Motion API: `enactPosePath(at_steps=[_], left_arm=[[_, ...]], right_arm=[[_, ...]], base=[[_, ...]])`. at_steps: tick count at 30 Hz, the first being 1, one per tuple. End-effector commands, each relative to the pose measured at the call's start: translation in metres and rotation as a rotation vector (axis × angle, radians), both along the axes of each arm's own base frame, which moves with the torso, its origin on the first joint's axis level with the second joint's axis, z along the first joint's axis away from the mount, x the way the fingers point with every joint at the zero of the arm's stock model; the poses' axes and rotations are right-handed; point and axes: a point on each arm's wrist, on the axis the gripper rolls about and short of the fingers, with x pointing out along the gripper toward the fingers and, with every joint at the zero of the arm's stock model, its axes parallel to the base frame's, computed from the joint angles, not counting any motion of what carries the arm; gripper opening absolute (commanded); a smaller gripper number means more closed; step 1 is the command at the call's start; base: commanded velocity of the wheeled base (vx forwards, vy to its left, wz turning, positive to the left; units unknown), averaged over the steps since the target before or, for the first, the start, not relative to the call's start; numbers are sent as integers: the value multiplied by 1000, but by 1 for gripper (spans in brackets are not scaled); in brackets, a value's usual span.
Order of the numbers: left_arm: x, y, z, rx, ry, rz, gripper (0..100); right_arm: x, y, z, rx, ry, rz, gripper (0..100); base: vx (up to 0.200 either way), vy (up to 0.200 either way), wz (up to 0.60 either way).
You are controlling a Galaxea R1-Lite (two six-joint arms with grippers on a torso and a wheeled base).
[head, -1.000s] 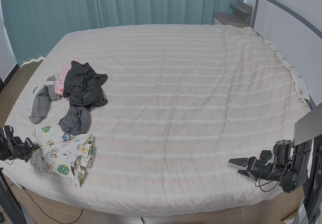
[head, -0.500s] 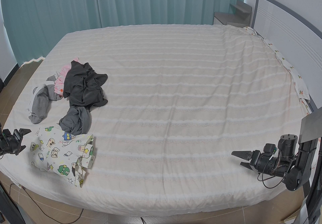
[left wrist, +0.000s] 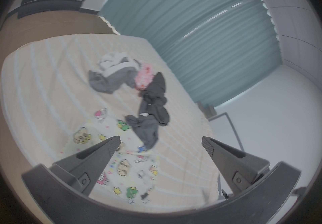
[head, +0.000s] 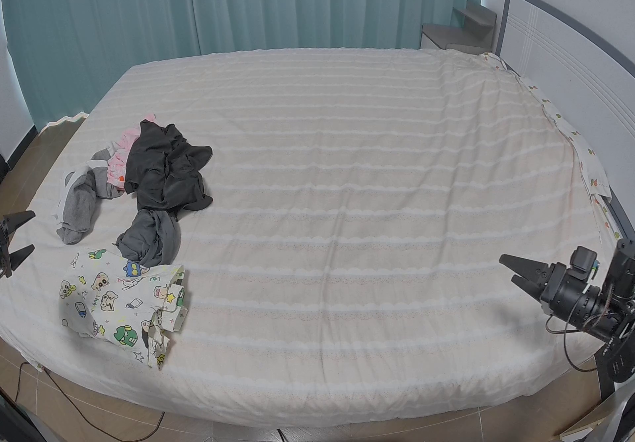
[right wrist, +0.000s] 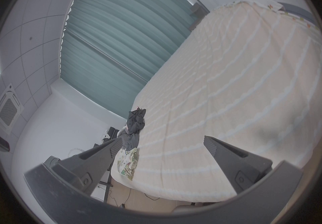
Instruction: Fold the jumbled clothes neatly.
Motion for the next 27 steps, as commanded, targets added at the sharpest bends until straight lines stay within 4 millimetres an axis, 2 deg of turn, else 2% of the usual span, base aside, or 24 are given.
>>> enactPosePath(at_steps=[1,2,3,5,6,9,11,13,16,19,22,24,26,27], left_arm=[[-53,-95,60,60,-185,-271,100],[-54,-102,63,62,-188,-288,100],[-63,-124,69,58,-193,-344,100],[-71,-144,73,54,-198,-404,100],[-79,-164,77,47,-203,-478,100],[-102,-200,80,41,-218,-638,100],[-121,-219,79,50,-242,-747,100],[-142,-234,74,60,-273,-855,100],[-179,-246,61,53,-311,-1001,100],[-207,-248,50,25,-335,-1143,100],[-223,-247,40,1,-332,-1175,100],[-223,-247,40,1,-332,-1175,100],[-237,-247,2,19,-360,-1163,100],[-241,-246,-5,36,-387,-1159,100]], right_arm=[[-89,-9,50,3,-199,-39,100],[-93,-10,52,1,-207,-39,100],[-109,-11,57,-3,-220,-43,100],[-125,-12,59,-5,-214,-49,100],[-142,-13,63,-8,-217,-55,100],[-178,-15,70,-16,-196,-59,100],[-201,-16,71,-32,-187,-57,100],[-221,-17,65,-67,-190,-54,100],[-244,-18,49,-152,-292,-65,100],[-255,-16,38,-274,-354,-121,100],[-254,-19,35,-410,-358,-245,100],[-254,-19,35,-410,-358,-245,100],[-243,-21,8,-616,-349,-244,100],[-240,-21,5,-642,-355,-249,100]], base=[[0,0,0],[0,0,0],[0,0,0],[0,0,0],[0,0,0],[0,0,0],[0,0,0],[0,0,0],[0,0,0],[0,0,0],[0,0,0],[0,0,0],[0,0,0],[0,0,0]])
